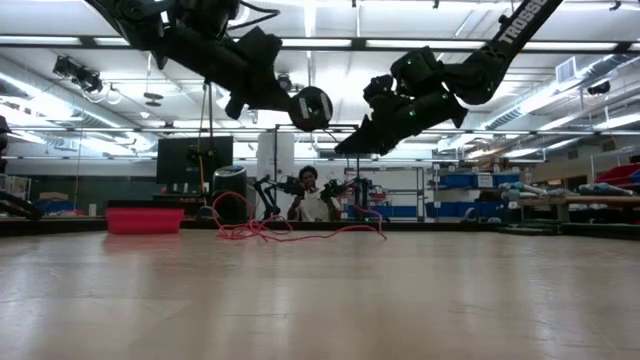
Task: Coil cords
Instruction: Coil the wire to the spool
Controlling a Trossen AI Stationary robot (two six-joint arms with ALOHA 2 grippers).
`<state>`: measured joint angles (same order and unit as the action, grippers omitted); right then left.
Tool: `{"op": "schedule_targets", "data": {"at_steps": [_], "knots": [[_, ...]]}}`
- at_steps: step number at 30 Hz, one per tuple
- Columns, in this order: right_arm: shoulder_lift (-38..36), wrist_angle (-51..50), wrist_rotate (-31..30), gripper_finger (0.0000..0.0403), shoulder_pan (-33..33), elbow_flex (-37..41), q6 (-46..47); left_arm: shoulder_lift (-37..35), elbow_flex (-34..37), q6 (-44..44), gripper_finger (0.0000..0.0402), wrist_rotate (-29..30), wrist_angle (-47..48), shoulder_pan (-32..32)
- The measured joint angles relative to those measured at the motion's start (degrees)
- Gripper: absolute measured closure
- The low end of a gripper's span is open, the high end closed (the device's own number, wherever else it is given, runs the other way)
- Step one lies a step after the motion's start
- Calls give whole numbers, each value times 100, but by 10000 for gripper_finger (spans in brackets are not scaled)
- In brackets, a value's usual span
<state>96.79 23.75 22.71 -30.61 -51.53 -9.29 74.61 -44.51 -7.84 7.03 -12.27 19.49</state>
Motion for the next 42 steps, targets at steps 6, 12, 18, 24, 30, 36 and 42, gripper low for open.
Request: {"op": "schedule_targets", "data": {"at_steps": [6, 12, 18, 24, 30, 36, 42], "knots": [[-156, -824, 239, 321, -31, -19, 315, -2, 1, 612, 401, -114, 492, -2], [0, -1229, 196, 296, 140, -53, 334, -2, 2, 730, 401, -121, 607, -2], [404, -792, 182, 284, 390, -54, 28, -4, 2, 867, 401, -134, 234, -4], [810, -23, 360, 266, 436, -45, 39, -5, 2, 892, 401, -134, -89, -11], [1104, 259, 273, 259, 474, -33, -38, -7, 2, 774, 401, -137, -130, -12], [1375, 471, -116, 260, 590, -50, -414, -7, 4, 761, 401, -179, -290, -15], [1375, 685, -506, 263, 664, -52, -776, -7, 3, 759, 401, -235, -405, -16]]}}
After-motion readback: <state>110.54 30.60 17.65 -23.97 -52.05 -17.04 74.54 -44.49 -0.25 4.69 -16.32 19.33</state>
